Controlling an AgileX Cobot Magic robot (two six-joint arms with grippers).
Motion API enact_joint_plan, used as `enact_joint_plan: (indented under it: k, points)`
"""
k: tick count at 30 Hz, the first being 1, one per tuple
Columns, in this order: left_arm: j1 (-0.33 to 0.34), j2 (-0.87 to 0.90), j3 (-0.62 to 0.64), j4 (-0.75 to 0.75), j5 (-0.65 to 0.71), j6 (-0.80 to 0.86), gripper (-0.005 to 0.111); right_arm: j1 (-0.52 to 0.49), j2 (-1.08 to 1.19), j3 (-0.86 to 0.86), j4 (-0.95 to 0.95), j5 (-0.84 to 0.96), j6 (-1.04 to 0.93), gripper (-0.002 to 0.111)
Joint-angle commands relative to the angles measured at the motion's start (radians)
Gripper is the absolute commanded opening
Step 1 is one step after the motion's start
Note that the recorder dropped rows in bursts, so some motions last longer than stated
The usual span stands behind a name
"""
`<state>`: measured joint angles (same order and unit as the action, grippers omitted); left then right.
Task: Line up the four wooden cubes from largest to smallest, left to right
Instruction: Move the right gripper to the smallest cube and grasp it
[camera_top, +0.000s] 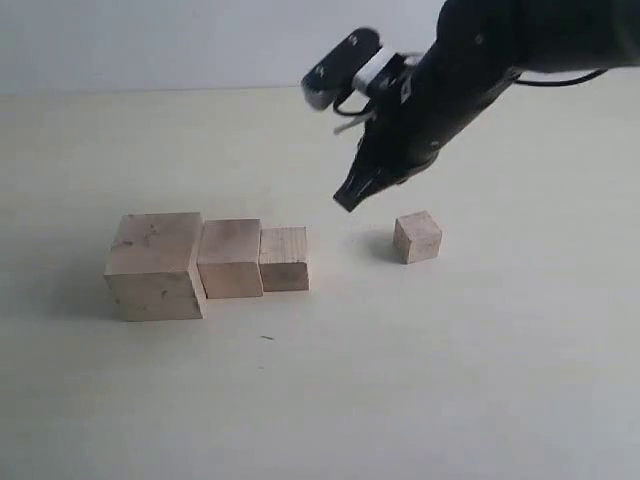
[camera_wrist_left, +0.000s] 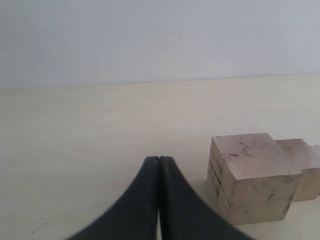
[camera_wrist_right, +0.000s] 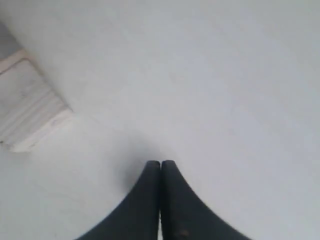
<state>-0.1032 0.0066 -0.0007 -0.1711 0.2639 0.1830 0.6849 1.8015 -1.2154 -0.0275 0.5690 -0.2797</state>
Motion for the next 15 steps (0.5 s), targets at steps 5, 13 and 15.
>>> enact_joint_plan:
  k: [5,13,15]
  points:
    - [0.002,-0.007,0.001,-0.009,-0.003,-0.003,0.0,-0.104,-0.022,0.066,-0.142,0.152,0.386,0.0]
    - [0.002,-0.007,0.001,-0.009,-0.003,-0.003,0.0,-0.093,0.03,0.072,-0.085,0.113,0.509,0.009]
    - [0.002,-0.007,0.001,-0.009,-0.003,-0.003,0.0,-0.093,0.03,0.072,-0.089,0.103,0.558,0.021]
